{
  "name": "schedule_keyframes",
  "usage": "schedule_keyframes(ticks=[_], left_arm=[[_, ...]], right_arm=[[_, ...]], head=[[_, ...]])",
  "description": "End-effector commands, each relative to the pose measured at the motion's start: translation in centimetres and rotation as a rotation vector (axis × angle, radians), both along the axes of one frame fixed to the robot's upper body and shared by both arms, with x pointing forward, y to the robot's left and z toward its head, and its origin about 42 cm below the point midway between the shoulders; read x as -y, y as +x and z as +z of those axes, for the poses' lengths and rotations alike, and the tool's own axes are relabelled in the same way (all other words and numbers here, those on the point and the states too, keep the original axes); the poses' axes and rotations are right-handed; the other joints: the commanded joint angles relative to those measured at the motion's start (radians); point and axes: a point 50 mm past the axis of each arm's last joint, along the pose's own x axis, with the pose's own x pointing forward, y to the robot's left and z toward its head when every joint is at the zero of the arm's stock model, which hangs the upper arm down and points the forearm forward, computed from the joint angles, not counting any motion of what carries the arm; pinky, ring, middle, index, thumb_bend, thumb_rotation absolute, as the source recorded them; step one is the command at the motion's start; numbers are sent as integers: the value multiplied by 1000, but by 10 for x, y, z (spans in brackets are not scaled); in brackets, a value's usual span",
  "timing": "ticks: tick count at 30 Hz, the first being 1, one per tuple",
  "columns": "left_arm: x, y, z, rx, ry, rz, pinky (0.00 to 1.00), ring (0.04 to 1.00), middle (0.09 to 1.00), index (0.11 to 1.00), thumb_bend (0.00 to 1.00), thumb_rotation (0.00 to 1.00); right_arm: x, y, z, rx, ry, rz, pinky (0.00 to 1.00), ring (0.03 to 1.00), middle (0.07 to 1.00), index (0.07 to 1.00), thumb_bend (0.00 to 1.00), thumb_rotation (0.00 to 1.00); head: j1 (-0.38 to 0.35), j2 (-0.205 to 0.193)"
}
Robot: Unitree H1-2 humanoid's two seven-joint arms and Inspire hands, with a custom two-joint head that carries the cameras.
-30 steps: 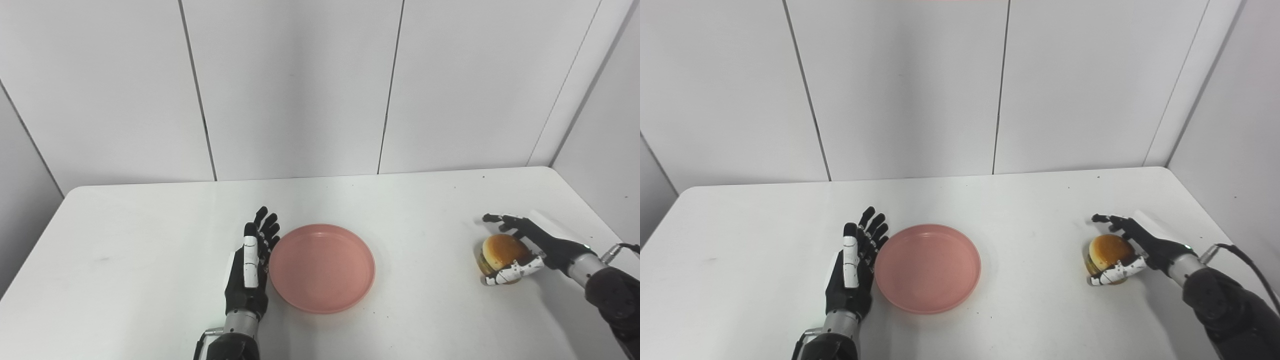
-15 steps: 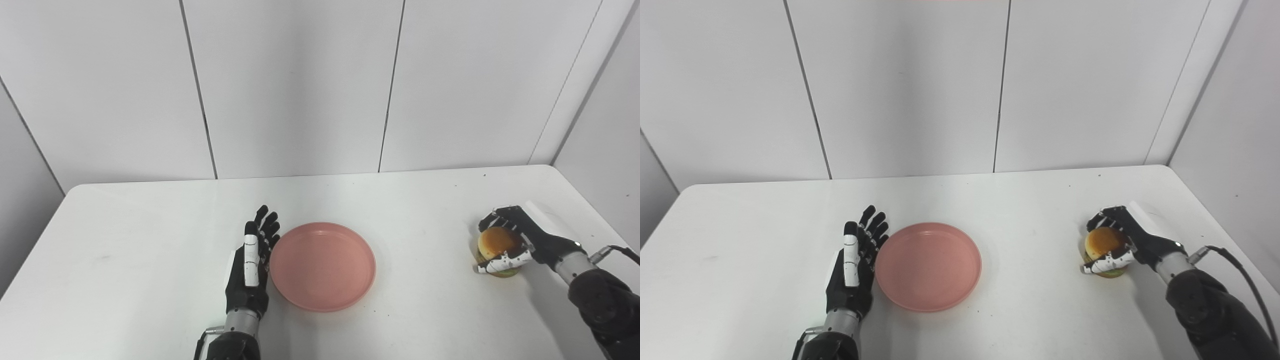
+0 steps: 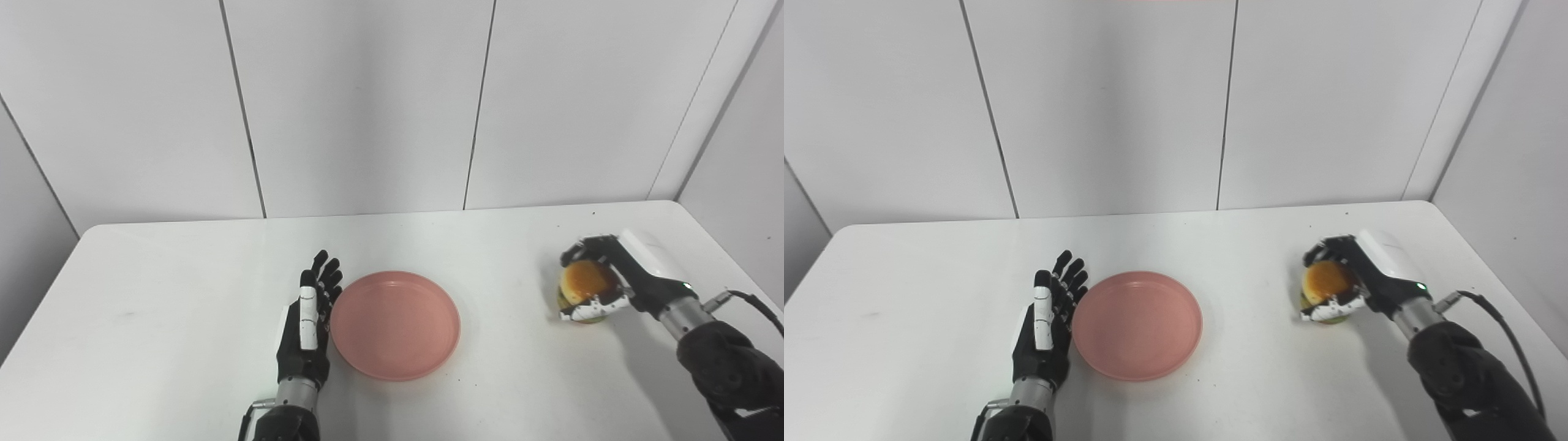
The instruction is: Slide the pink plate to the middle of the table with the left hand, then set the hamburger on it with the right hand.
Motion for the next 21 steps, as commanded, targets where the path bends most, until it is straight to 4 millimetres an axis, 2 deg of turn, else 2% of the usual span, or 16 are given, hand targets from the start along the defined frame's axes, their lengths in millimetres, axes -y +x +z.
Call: schedule_keyframes(ticks=[1,7,12,18,21], left_arm=[[7,-14,-20,-54,-4,-9,979,962,947,929,794,1000],[10,-14,-19,-50,2,-10,967,959,945,932,800,1000],[13,-16,-18,-52,16,0,947,953,939,930,799,1000],[12,-14,-19,-52,37,-1,956,961,944,937,806,1000],[13,-14,-20,-53,35,10,961,962,946,937,803,1000]], right_arm=[[-16,7,33,109,0,87,418,474,465,510,526,0],[-76,4,61,131,-1,277,422,470,466,509,524,0],[-123,8,74,136,-10,386,444,451,480,507,518,0],[-169,21,66,94,27,506,411,438,480,511,517,0],[-184,24,57,47,25,525,406,434,483,512,517,0]], head=[[1,1],[28,3],[57,3],[76,-8],[96,-22]])
